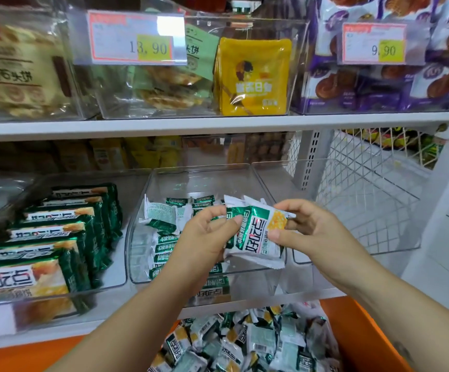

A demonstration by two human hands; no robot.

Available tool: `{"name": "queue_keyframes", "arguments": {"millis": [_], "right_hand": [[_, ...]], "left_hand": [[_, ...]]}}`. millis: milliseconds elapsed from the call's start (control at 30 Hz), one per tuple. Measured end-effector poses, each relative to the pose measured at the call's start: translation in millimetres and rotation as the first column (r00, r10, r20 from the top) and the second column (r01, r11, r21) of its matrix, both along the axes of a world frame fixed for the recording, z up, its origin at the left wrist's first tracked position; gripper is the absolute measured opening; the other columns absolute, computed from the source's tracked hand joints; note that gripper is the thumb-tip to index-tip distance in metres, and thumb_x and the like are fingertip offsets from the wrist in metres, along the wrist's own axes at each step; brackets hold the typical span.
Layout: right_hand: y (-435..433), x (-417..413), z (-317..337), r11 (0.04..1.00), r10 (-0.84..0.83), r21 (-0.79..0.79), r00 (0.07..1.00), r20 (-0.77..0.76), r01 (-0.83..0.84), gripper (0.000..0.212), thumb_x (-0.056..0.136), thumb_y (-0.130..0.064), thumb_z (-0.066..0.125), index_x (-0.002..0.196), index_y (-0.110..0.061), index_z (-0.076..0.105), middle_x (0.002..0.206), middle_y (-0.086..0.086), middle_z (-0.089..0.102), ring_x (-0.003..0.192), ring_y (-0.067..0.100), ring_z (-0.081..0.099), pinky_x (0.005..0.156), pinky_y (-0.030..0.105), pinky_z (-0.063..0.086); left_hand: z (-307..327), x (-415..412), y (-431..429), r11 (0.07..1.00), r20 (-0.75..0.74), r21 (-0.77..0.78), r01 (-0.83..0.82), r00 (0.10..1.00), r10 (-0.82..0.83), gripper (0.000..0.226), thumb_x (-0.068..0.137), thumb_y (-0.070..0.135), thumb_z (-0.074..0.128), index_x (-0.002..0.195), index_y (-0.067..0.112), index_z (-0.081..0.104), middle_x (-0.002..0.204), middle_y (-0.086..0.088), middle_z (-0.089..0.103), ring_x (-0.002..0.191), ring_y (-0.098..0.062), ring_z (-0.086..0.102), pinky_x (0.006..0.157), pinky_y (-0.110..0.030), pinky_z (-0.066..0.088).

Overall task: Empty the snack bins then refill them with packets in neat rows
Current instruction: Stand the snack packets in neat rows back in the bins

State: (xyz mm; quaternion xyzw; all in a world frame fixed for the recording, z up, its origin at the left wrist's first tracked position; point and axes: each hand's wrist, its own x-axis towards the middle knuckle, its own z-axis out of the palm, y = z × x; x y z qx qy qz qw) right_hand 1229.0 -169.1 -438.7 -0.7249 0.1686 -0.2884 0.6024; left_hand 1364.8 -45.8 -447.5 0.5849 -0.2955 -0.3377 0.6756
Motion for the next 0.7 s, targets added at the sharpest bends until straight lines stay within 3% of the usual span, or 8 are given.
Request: {"name": "queue_keyframes", "arguments": {"millis": [100,167,267,367,467,533,633,700], "right_hand": [[-0.1,-0.3,0.4,1.0,0.008,0.006,1.0,0.002,-0.008,0.046,0.054,-0.028,0.076,0.097,-0.017,0.061,0.094,0.004,0.071,0.083,0.029,0.064,0.077,0.03,0.056],[-1.1,0.1,0.7,1.0,0.023,0.005,1.0,0.005,-0.023,0.041,0.058,-0.025,0.077,0.094,-0.017,0.06,0.089,-0.001,0.07,0.073,0.018,0.062,0.068,0.022,0.054],[-6.8,2.2,1.6,0.997,0.071,-0.017,0.996,-0.048,-0.072,0.026,0.072,-0.014,0.077,0.09,-0.019,0.06,0.086,-0.005,0.07,0.071,0.007,0.064,0.063,0.018,0.052],[-24.9,6.7,4.0,0.999,-0.026,-0.047,0.999,-0.038,0.024,0.015,0.077,-0.022,0.073,0.088,-0.022,0.062,0.082,-0.009,0.066,0.072,-0.001,0.062,0.072,0.018,0.052],[-49.3,9.8,-2.6,0.969,-0.194,-0.172,0.976,-0.099,0.175,0.014,0.083,-0.026,0.071,0.094,-0.026,0.062,0.09,-0.014,0.063,0.081,0.001,0.059,0.077,0.013,0.046],[-57.7,11.7,-13.1,0.963,-0.186,-0.226,0.966,-0.179,0.144,0.019,0.085,-0.025,0.07,0.1,-0.029,0.06,0.102,-0.011,0.063,0.085,0.001,0.059,0.08,0.016,0.047],[-59.8,15.2,-23.3,0.976,-0.114,-0.205,0.968,-0.222,0.068,0.021,0.085,-0.024,0.07,0.101,-0.033,0.059,0.109,-0.013,0.063,0.083,-0.001,0.061,0.065,0.009,0.048],[-63.7,16.7,-24.9,0.984,-0.09,-0.17,0.974,-0.207,0.055,0.022,0.084,-0.024,0.071,0.1,-0.033,0.06,0.11,-0.013,0.064,0.081,0.001,0.063,0.065,0.011,0.049]], "left_hand": [[-1.9,-6.6,2.5,0.997,0.099,0.058,0.059,0.993,-0.064,0.04,0.079,0.042,0.061,0.112,0.019,0.059,0.091,0.001,0.075,0.077,-0.008,0.068,0.068,-0.025,0.05],[-2.3,-9.0,4.3,0.993,0.161,0.08,0.083,0.982,-0.095,0.055,0.065,0.042,0.069,0.115,0.023,0.056,0.102,0.003,0.073,0.085,-0.006,0.068,0.069,-0.022,0.052],[-0.2,-8.0,6.3,0.991,0.275,0.118,0.064,0.957,-0.094,0.052,0.069,0.018,0.077,0.116,0.025,0.054,0.103,0.006,0.072,0.092,-0.009,0.069,0.072,-0.022,0.054],[4.5,4.6,2.7,0.991,0.364,0.131,-0.028,0.931,-0.022,0.046,0.077,0.005,0.074,0.112,0.028,0.054,0.098,0.008,0.072,0.086,-0.007,0.069,0.073,-0.022,0.054],[12.0,27.7,-15.4,0.973,0.413,0.117,-0.198,0.901,0.134,0.045,0.078,0.012,0.076,0.113,0.026,0.053,0.105,0.005,0.069,0.087,-0.008,0.067,0.082,-0.031,0.054],[18.0,42.3,-35.0,0.955,0.443,0.129,-0.266,0.877,0.184,0.056,0.073,0.021,0.08,0.12,0.02,0.05,0.11,0.002,0.066,0.094,-0.013,0.065,0.09,-0.038,0.052],[22.3,58.7,-66.4,0.935,0.533,0.216,-0.282,0.836,0.129,0.058,0.068,0.033,0.077,0.117,0.015,0.052,0.106,-0.002,0.067,0.095,-0.019,0.065,0.094,-0.043,0.051],[18.8,67.2,-84.3,0.932,0.556,0.273,-0.239,0.83,0.05,0.043,0.069,0.03,0.075,0.106,0.014,0.06,0.099,-0.006,0.07,0.092,-0.024,0.067,0.091,-0.047,0.052]]}}
